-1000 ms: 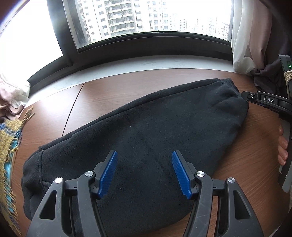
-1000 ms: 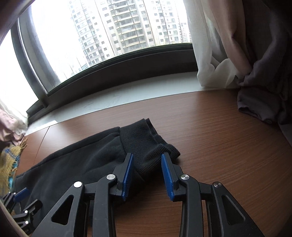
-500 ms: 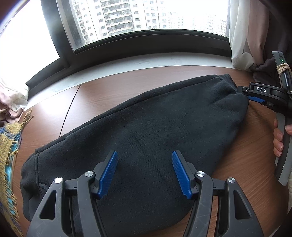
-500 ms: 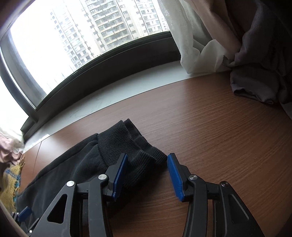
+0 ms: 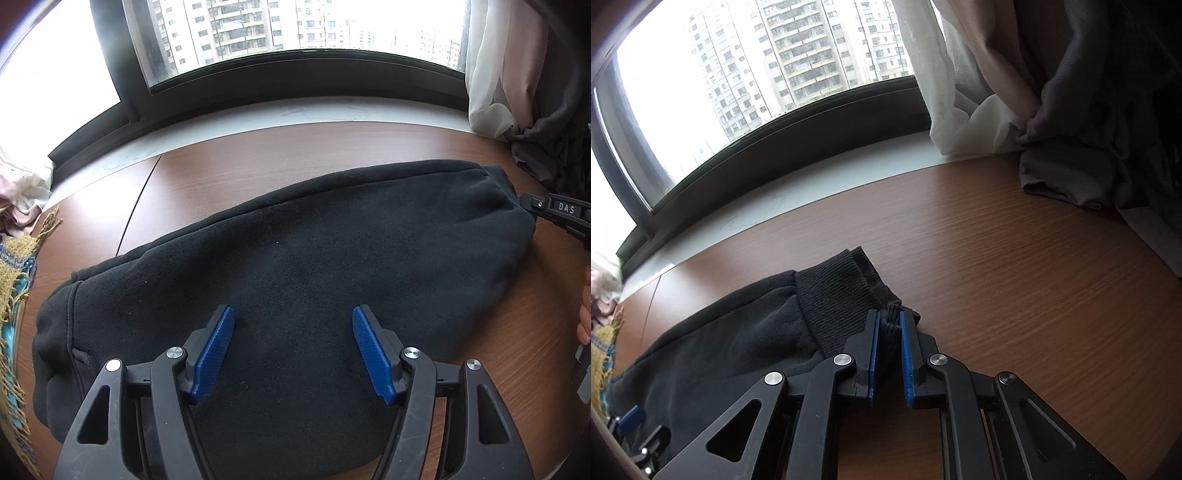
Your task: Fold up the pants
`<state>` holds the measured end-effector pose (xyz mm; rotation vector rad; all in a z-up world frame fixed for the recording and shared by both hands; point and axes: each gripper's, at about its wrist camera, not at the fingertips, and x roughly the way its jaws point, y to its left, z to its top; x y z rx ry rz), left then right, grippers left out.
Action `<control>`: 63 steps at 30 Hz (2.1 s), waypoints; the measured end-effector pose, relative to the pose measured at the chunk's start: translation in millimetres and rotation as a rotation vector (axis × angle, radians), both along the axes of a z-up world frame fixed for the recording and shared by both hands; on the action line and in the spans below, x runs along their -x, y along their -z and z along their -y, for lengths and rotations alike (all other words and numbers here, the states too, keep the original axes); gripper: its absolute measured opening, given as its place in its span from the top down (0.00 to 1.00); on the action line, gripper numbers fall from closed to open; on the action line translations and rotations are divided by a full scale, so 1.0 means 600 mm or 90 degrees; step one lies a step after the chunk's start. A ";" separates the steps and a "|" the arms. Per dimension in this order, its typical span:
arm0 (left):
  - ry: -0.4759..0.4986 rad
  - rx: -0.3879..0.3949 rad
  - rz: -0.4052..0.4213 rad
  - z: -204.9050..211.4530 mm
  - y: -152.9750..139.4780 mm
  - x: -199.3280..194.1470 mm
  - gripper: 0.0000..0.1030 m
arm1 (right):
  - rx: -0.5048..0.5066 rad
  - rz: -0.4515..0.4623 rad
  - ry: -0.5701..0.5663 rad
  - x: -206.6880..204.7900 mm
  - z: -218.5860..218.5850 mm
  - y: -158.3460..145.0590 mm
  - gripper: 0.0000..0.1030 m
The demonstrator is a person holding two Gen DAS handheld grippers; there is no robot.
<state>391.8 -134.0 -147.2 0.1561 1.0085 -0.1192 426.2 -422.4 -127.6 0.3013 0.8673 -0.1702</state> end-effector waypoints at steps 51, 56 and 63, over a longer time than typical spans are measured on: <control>0.118 -0.012 0.025 0.077 -0.008 0.095 0.29 | -0.092 0.027 0.196 0.264 0.064 -0.003 0.87; 0.073 -0.014 0.054 0.054 -0.040 0.110 0.29 | -0.075 0.093 0.154 0.271 0.040 -0.072 0.87; -0.006 0.005 0.043 -0.017 -0.069 0.112 0.29 | -0.025 0.187 0.046 0.249 -0.040 -0.179 0.87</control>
